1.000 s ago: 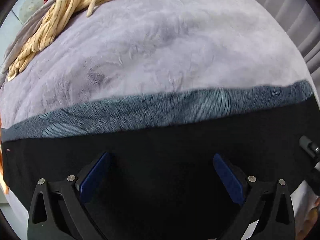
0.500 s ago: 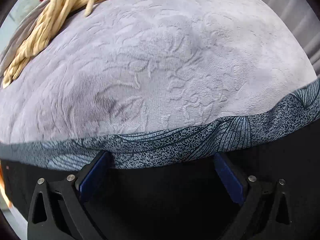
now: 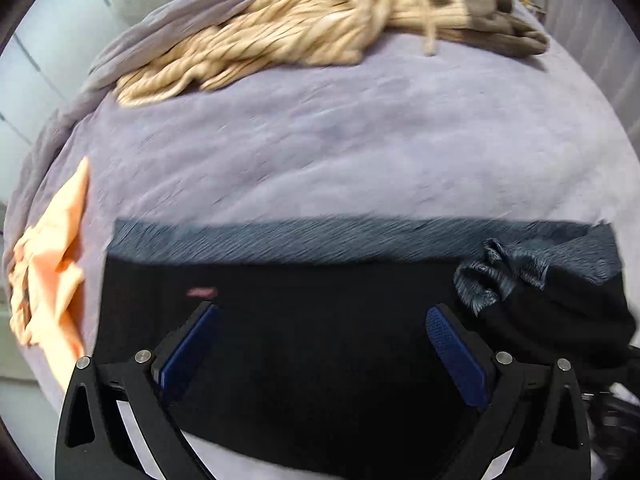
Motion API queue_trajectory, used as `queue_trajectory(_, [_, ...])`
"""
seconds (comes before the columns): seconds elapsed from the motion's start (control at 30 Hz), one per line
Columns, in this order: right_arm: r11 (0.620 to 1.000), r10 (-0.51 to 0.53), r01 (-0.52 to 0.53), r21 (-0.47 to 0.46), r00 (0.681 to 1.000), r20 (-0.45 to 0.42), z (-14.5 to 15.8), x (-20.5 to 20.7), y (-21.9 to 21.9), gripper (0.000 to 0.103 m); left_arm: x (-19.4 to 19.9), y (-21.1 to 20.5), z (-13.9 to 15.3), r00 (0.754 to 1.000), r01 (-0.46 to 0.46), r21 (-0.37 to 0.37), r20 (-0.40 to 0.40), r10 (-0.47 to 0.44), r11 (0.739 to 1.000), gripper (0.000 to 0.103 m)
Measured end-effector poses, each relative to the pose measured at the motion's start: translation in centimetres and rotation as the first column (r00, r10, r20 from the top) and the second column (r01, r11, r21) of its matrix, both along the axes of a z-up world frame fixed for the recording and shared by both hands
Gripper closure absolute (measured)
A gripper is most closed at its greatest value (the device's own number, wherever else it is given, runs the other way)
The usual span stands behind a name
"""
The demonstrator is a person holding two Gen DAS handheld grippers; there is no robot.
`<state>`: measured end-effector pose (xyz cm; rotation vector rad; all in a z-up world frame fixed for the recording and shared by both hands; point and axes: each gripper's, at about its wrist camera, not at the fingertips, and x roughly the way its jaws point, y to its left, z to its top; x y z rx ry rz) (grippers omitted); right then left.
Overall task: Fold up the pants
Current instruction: 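Release the folded trousers and smooth them flat with both grippers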
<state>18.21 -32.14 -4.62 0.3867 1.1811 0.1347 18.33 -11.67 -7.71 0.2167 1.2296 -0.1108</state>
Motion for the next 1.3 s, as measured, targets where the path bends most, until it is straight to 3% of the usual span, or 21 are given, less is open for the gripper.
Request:
queue_trajectory(0.07, [0.99, 0.04, -0.054, -0.129, 0.993, -0.108, -3.1, 0.7, 3.7, 0.076, 0.2, 2.7, -0.7, 0.999, -0.024, -0.019, -0.031, 0.023, 1.0, 0.0])
queue_trajectory(0.13, [0.953, 0.068, -0.104, -0.284, 0.989, -0.132, -3.3, 0.5, 6.3, 0.073, -0.1, 4.0, -1.2, 0.998, -0.04, -0.062, -0.06, 0.036, 0.997, 0.0])
queue_trajectory(0.2, [0.891, 0.146, -0.18, -0.418, 0.983, -0.112, -1.7, -0.1, 9.0, 0.055, -0.1, 3.9, -1.2, 0.997, -0.032, -0.088, -0.076, 0.025, 0.996, 0.0])
queue_trajectory(0.23, [0.878, 0.194, -0.214, -0.429, 0.977, -0.09, -0.5, -0.7, 10.1, 0.038, -0.4, 3.6, -1.1, 0.997, -0.016, -0.1, -0.077, 0.009, 0.995, 0.0])
queue_trajectory(0.33, [0.866, 0.306, -0.283, -0.412, 0.952, -0.01, 2.9, -2.5, 11.8, 0.034, -1.3, 2.3, 0.5, 0.996, 0.035, -0.156, -0.078, -0.048, 0.987, 0.0])
queue_trajectory(0.37, [0.873, 0.308, -0.283, -0.397, 0.951, 0.0, 3.5, -2.6, 11.7, 0.033, -1.6, 1.7, 0.9, 0.994, 0.055, -0.18, -0.084, -0.071, 0.982, 0.0])
queue_trajectory(0.43, [0.938, 0.219, -0.21, -0.274, 0.976, 0.001, 4.1, -3.2, 9.4, 0.033, -2.3, 0.1, 0.9, 0.984, 0.106, -0.24, -0.111, -0.136, 0.965, 0.0])
queue_trajectory(0.47, [0.985, 0.11, -0.112, -0.129, 0.994, -0.019, 3.6, -3.7, 7.1, 0.033, -2.7, -0.7, 0.8, 0.979, 0.127, -0.26, -0.124, -0.164, 0.957, 0.0])
queue_trajectory(0.5, [1.0, 0.017, -0.017, -0.001, 0.999, -0.051, 2.9, -3.8, 5.1, 0.033, -3.1, -1.4, 0.6, 0.972, 0.146, -0.271, -0.137, -0.189, 0.951, 0.0])
queue_trajectory(0.53, [0.985, -0.084, 0.098, 0.14, 0.991, -0.102, 1.9, -4.6, 2.8, 0.033, -3.7, -2.1, 0.3, 0.966, 0.166, -0.281, -0.145, -0.212, 0.945, 0.0])
queue_trajectory(0.57, [0.914, -0.21, 0.257, 0.313, 0.962, -0.177, -0.1, -5.9, -0.1, 0.034, -4.1, -2.6, 0.1, 0.962, 0.179, -0.288, -0.148, -0.228, 0.941, 0.0])
queue_trajectory(0.63, [0.744, -0.354, 0.438, 0.505, 0.899, -0.258, -2.8, -8.1, -3.6, 0.041, -5.1, -3.3, -0.4, 0.957, 0.193, -0.282, -0.157, -0.244, 0.94, 0.0])
queue_trajectory(0.67, [0.698, -0.389, 0.479, 0.532, 0.878, -0.279, -3.6, -8.9, -4.5, 0.042, -5.4, -3.5, -0.7, 0.958, 0.191, -0.27, -0.16, -0.24, 0.944, 0.0])
queue_trajectory(0.77, [0.633, -0.407, 0.504, 0.588, 0.862, -0.302, -5.1, -9.4, -5.3, 0.042, -6.0, -3.2, -1.6, 0.959, 0.161, -0.269, -0.186, -0.215, 0.95, 0.0])
queue_trajectory(0.9, [0.596, -0.404, 0.518, 0.613, 0.854, -0.329, -7.1, -7.9, -4.9, 0.042, -6.2, -3.0, -2.0, 0.96, 0.141, -0.247, -0.202, -0.193, 0.959, 0.0])
queue_trajectory(0.93, [0.58, -0.412, 0.538, 0.611, 0.841, -0.35, -7.8, -7.9, -4.8, 0.045, -6.2, -3.0, -1.8, 0.963, 0.142, -0.234, -0.192, -0.189, 0.962, 0.0])
queue_trajectory(1.0, [0.546, -0.431, 0.576, 0.609, 0.816, -0.386, -8.6, -8.0, -5.2, 0.068, -6.2, -2.8, -1.1, 0.968, 0.144, -0.218, -0.172, -0.183, 0.965, 0.0])
queue_trajectory(1.03, [0.553, -0.432, 0.588, 0.59, 0.808, -0.4, -8.8, -7.7, -5.4, 0.095, -6.2, -2.5, -0.5, 0.971, 0.142, -0.213, -0.158, -0.178, 0.967, 0.0])
queue_trajectory(1.13, [0.569, -0.431, 0.545, 0.616, 0.836, -0.34, -7.4, -6.9, -5.4, 0.096, -6.0, -1.3, 0.8, 0.98, 0.137, -0.206, -0.115, -0.163, 0.969, 0.0])
queue_trajectory(1.2, [0.611, -0.415, 0.494, 0.618, 0.865, -0.282, -5.4, -6.4, -4.9, 0.096, -5.8, -0.7, 1.0, 0.983, 0.133, -0.188, -0.101, -0.154, 0.973, 0.0])
queue_trajectory(1.3, [0.659, -0.366, 0.492, 0.569, 0.87, -0.329, -6.7, -6.8, -2.8, 0.096, -5.4, 0.1, 0.2, 0.984, 0.098, -0.153, -0.133, -0.118, 0.983, 0.0])
